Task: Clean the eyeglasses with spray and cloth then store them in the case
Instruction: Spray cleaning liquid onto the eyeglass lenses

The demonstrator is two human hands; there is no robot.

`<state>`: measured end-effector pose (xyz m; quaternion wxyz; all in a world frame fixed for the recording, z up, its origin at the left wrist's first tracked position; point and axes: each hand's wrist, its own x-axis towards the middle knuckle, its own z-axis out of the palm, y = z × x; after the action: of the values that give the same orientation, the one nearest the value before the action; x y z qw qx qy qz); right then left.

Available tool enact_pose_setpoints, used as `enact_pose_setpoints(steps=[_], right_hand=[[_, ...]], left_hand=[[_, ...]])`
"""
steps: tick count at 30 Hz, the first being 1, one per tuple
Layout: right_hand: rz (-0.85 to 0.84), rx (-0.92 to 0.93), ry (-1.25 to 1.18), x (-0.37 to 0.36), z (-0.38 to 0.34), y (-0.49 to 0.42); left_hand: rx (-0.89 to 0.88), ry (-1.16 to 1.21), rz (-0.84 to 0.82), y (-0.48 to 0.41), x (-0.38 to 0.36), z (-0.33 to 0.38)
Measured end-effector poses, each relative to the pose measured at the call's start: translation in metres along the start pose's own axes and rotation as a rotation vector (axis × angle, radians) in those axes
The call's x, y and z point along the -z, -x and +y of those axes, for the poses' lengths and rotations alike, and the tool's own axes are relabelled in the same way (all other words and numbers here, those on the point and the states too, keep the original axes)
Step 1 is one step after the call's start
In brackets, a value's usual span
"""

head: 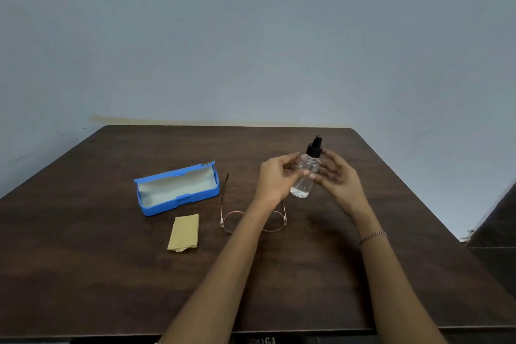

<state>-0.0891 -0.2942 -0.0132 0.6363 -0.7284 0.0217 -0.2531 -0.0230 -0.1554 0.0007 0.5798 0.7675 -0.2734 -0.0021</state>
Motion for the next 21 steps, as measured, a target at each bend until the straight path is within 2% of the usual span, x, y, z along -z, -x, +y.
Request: enact_pose_setpoints(steps=[3,8,15,21], right_hand=[[0.000,0.049,-0.080,0.005,-0.008,0.003],[-0.035,0.092,-0.092,0.006,-0.014,0.005],[-0.085,0.163,0.013,-0.014,-0.012,0.012],[0.023,0.221,0.063,-0.021,-0.008,0.011]], left_hand=[[-0.057,0.096,0.003,-0.003,-0.002,0.001],[-0.033,0.262,-0.022,0.000,-0.001,0.000],[-0.004,0.173,0.063,0.004,0.007,0.002],[-0.040,0.143,0.021,0.014,0.000,0.008]])
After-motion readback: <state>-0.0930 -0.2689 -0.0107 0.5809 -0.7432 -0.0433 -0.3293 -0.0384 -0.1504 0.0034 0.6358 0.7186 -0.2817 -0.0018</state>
